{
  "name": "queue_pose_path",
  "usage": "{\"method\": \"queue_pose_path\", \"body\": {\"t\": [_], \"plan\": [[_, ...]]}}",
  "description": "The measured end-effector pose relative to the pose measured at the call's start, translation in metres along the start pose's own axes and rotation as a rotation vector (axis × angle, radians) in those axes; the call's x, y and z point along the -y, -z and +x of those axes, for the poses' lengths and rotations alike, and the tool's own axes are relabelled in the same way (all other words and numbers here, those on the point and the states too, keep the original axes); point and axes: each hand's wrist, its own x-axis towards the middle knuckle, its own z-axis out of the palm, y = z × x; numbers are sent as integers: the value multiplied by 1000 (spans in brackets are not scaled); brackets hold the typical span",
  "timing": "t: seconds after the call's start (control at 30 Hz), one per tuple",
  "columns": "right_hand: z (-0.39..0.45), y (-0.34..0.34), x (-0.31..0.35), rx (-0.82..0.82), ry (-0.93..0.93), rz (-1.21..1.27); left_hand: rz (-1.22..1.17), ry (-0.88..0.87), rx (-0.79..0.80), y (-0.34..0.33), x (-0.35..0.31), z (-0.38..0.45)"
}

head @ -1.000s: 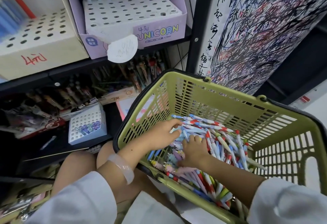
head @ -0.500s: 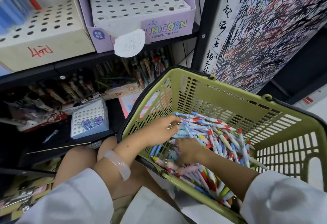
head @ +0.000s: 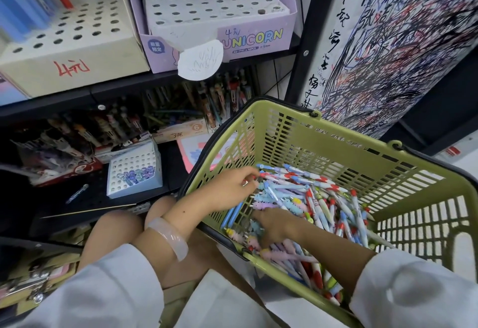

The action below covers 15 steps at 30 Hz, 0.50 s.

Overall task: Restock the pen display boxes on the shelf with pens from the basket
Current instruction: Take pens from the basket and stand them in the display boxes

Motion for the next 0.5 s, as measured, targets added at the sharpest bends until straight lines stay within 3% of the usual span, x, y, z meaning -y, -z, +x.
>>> {"method": "queue_pose_path", "body": {"t": [0.13, 0.23, 0.37, 0.5], "plan": [[-2, -6, -4, -80, 21, -16, 2, -3, 2, 0, 0, -1], [-11, 0, -13, -251, 54, 140, -30, 12, -2, 2, 3, 0], [-32, 35, -22, -574, 38, 650, -207, 37, 4, 3, -3, 0], [-50, 73, -10, -759, 122, 1169, -425, 57, 176, -10, -21, 3]]}}
